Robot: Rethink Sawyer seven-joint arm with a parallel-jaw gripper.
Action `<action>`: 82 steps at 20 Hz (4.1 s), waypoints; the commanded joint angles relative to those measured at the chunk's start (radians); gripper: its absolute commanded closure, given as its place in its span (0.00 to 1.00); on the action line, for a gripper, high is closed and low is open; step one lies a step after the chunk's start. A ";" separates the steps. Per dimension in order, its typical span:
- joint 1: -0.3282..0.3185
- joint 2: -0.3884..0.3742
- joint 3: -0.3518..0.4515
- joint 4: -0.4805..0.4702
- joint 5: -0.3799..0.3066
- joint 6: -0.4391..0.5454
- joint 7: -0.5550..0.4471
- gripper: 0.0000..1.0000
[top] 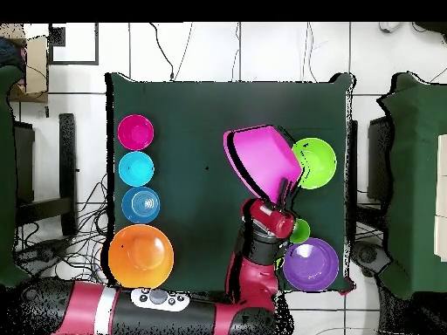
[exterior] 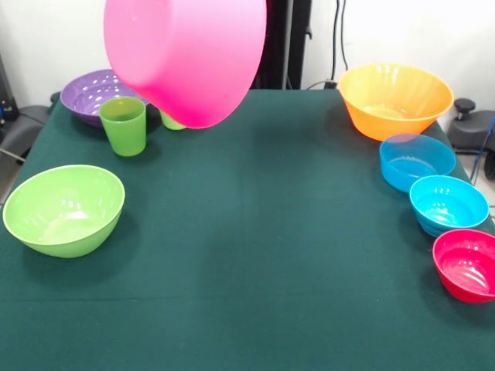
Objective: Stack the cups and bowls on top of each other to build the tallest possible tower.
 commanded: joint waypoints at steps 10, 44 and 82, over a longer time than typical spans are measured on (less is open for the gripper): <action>0.073 0.135 0.216 -0.046 0.259 0.065 -0.174 1.00; 0.127 0.273 0.412 -0.150 0.738 -0.034 -0.328 1.00; 0.076 0.235 0.425 -0.161 0.595 -0.054 -0.173 1.00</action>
